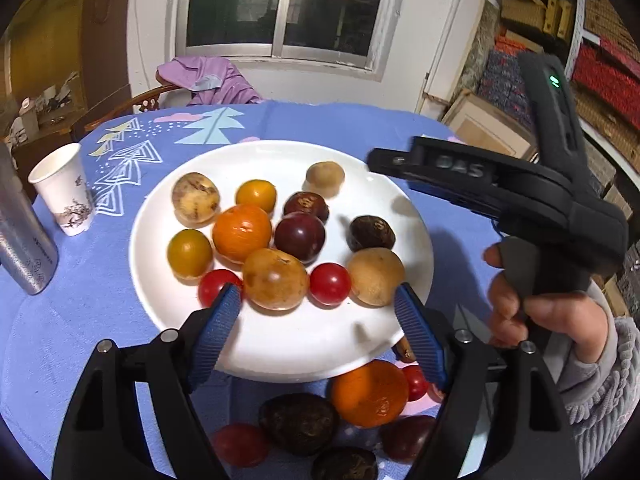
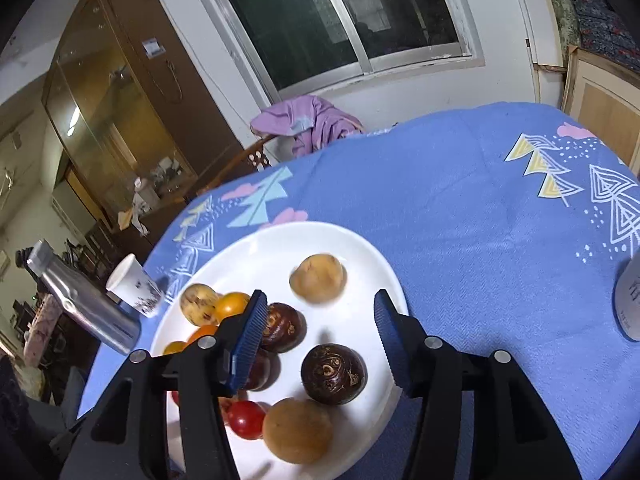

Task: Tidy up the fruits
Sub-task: 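Open both grippers over the plate and pull them back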

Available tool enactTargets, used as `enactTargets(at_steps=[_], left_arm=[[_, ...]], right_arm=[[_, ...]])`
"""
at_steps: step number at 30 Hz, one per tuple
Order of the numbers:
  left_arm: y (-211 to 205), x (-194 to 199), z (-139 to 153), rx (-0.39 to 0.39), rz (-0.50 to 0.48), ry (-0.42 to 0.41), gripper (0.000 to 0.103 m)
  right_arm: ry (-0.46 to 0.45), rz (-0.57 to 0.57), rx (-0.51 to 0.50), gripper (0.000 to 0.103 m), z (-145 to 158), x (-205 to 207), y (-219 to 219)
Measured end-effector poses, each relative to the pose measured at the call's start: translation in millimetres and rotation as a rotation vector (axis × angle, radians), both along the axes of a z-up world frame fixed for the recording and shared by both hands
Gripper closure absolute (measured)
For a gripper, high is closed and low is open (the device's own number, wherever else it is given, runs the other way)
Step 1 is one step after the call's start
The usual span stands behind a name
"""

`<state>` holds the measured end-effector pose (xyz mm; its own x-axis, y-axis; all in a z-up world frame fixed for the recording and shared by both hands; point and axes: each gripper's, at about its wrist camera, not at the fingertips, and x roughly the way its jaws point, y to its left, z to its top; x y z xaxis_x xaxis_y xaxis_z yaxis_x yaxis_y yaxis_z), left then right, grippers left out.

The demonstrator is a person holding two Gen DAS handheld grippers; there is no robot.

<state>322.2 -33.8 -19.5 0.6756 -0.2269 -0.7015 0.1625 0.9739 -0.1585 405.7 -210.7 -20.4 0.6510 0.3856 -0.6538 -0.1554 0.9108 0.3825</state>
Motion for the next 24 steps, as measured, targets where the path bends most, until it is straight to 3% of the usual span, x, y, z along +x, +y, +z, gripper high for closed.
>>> enactTargets(at_steps=[6,8,10,12,18,21,24], left_arm=[[30,-20,12,-0.037,0.068,-0.022,0.022],[41,-33,12,-0.03,0.087,-0.034,0.021],[51,-47,11,-0.022,0.117,-0.046,0.013],[63,-60,9,-0.034,0.139,-0.047,0.012],[93,-93,-6,-0.096,0.197,-0.016,0.012],[93,-103,-12,-0.053,0.212,-0.021,0.011],[90,-105,-17,0.006,0.22,-0.027,0.01]], right_arm=[[-0.003,-0.004,0.081,0.034,26,-33,-9],[-0.003,0.005,0.075,0.033,38,-48,-8],[-0.032,0.009,0.064,0.028,47,-72,-9],[-0.053,0.012,0.031,0.027,51,-97,-11],[-0.057,-0.043,0.009,0.024,28,-162,-38],[-0.014,-0.079,-0.025,0.021,9,-175,-51],[0.046,-0.108,0.054,0.017,0,-172,-62]])
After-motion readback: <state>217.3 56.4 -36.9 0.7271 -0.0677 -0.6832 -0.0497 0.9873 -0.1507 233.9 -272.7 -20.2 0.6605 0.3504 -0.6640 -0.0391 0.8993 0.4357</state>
